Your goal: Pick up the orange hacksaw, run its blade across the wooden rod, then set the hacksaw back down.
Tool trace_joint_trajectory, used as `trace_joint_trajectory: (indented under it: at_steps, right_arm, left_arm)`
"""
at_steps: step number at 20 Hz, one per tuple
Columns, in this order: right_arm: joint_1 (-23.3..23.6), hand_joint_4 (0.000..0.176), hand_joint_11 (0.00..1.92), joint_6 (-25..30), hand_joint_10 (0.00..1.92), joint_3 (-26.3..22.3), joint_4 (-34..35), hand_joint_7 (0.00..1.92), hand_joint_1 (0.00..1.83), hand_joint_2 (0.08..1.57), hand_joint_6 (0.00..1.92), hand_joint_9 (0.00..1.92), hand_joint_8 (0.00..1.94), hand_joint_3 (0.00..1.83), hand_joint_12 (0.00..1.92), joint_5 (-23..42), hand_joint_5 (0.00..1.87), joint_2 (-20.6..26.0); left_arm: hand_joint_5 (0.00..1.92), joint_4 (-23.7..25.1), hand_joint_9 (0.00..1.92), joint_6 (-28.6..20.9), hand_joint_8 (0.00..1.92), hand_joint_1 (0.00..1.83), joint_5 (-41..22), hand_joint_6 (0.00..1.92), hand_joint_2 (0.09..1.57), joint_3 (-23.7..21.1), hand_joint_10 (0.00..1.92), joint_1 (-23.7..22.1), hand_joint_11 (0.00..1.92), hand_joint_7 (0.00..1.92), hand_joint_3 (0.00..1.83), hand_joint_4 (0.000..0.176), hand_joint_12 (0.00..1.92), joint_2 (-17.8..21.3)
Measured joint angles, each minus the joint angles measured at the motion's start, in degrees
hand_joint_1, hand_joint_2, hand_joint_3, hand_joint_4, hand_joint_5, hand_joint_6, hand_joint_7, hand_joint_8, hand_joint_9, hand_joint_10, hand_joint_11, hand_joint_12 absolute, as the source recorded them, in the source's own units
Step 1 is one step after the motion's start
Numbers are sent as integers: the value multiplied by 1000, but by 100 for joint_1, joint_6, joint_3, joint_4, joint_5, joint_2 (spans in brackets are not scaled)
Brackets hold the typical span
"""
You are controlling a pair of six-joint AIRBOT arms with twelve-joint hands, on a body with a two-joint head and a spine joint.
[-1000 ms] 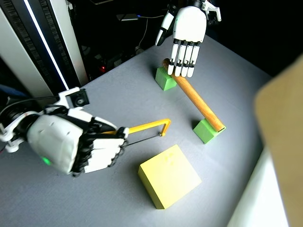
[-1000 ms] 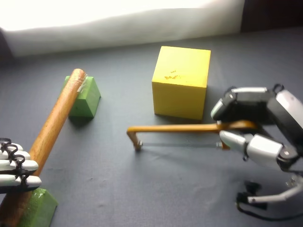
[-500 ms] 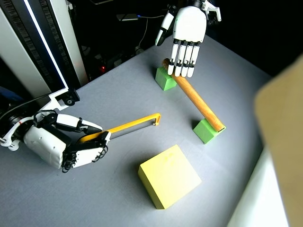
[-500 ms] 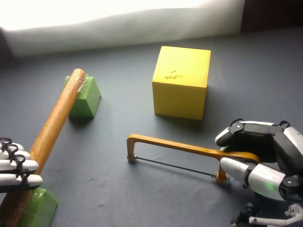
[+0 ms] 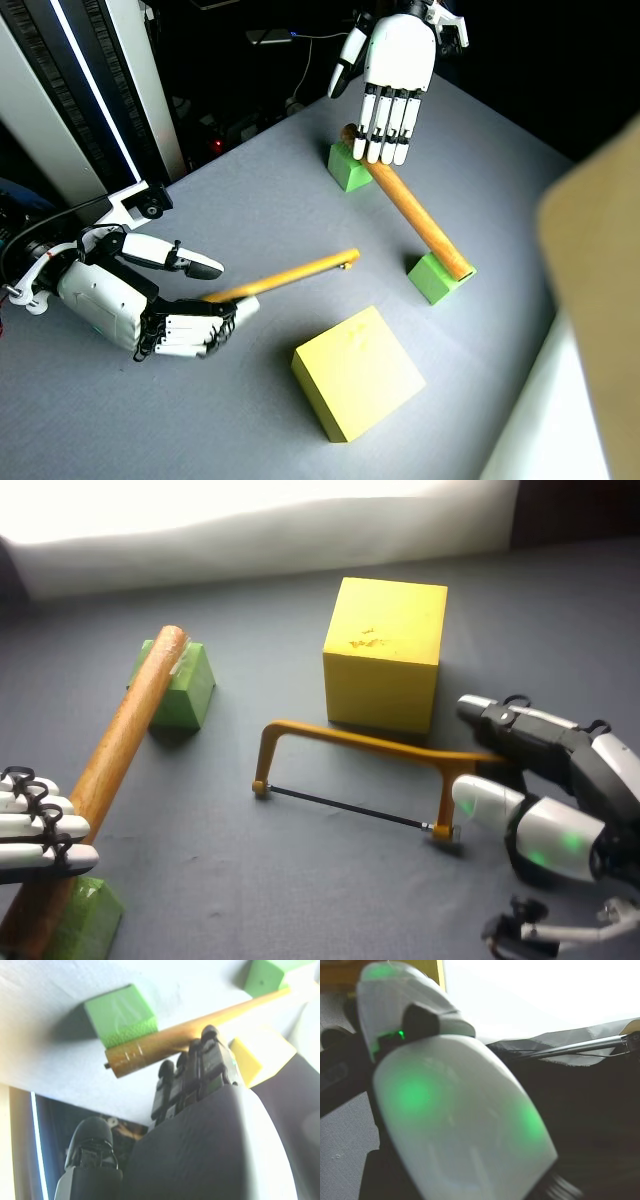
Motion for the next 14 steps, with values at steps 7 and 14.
trace_joint_trajectory:
  at_steps: [7,14]
  right_arm:
    - [1279,0,0,-396,0,-476,-90,0,594,991,3,7,0,0,471,-660,60,859]
    - [2680,0,79,507,27,350,-5270,377,516,1084,11,377,11,2,1155,-2885,344,1266]
  left_arm:
    - [70,-667,35,568,17,0,-81,18,1276,146,11,-439,25,63,2,0,13,-98]
    - [88,-575,65,925,13,0,-1429,13,1276,520,14,-570,19,86,1,22,14,-195]
